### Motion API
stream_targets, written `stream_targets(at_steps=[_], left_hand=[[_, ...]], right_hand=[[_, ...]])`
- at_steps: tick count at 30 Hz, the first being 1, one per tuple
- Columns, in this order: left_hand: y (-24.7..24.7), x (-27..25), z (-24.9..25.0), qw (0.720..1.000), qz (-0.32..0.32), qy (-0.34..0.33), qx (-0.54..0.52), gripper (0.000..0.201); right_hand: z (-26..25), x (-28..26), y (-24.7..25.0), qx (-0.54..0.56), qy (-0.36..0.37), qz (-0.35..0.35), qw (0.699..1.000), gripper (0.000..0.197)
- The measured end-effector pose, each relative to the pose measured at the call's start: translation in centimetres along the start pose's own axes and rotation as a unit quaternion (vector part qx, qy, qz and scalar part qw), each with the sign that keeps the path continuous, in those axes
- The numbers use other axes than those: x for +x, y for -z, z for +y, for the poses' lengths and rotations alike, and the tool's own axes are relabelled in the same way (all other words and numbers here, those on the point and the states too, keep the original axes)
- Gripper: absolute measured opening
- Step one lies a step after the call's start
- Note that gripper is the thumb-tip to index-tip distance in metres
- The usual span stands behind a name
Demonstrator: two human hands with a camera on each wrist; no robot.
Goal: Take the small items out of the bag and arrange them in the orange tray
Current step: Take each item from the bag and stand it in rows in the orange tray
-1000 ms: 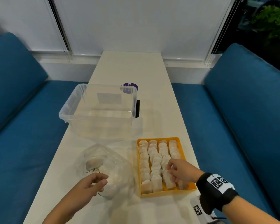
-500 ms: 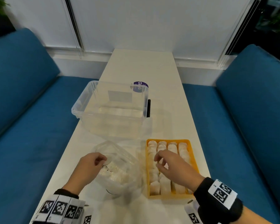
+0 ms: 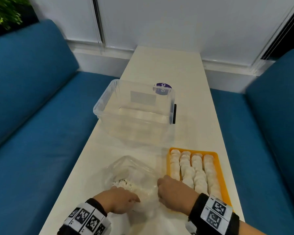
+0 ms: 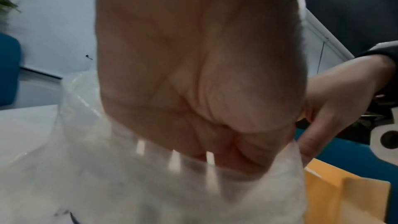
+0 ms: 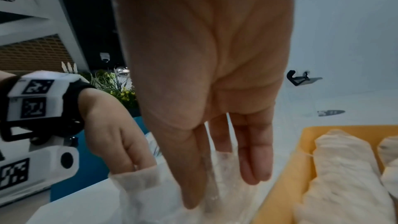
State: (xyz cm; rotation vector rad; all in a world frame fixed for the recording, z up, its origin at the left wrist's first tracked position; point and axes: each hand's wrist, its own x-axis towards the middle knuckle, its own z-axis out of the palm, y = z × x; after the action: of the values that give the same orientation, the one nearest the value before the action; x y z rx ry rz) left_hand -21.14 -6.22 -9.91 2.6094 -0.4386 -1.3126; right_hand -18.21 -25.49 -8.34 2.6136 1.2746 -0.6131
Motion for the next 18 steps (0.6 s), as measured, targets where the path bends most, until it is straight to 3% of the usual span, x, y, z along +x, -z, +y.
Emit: stream_targets(at_steps=[2, 4, 6, 10, 14, 18], left_hand=[[-0.2, 0.4, -0.1, 0.997, 0.074, 0.011, -0.033, 0.036], [0.2, 0.9, 0.2, 0.982, 0.173, 0.055, -0.051, 0.026], [0.6, 1.4, 0.4, 0.965, 0.229, 0.129, -0.019, 0.037], [0.9, 2.6, -0.5, 0.948, 0.206, 0.240, -0.029, 0.072], [1.3, 3.6, -1.8, 0.950, 0.191, 0.245, -0.031, 0.071], [1.7, 3.4, -2.4, 0.955, 0.187, 0.232, 0.001, 0.062]], right_hand=[[-0.3, -0.2, 0.2, -0.001, 0.004, 0.035, 0.999, 0.016], [-0.8, -0.2, 0.2, 0.029, -0.001, 0.018, 0.999, 0.013], [-1.1, -0.2, 0.2, 0.040, 0.006, 0.023, 0.999, 0.014], [-1.5, -0.5, 1.0, 0.036, -0.006, 0.022, 0.999, 0.022], [-1.1, -0.5, 0.6, 0.040, 0.012, 0.009, 0.999, 0.030], [-1.0, -0.8, 1.0, 0.075, -0.025, 0.000, 0.997, 0.033]])
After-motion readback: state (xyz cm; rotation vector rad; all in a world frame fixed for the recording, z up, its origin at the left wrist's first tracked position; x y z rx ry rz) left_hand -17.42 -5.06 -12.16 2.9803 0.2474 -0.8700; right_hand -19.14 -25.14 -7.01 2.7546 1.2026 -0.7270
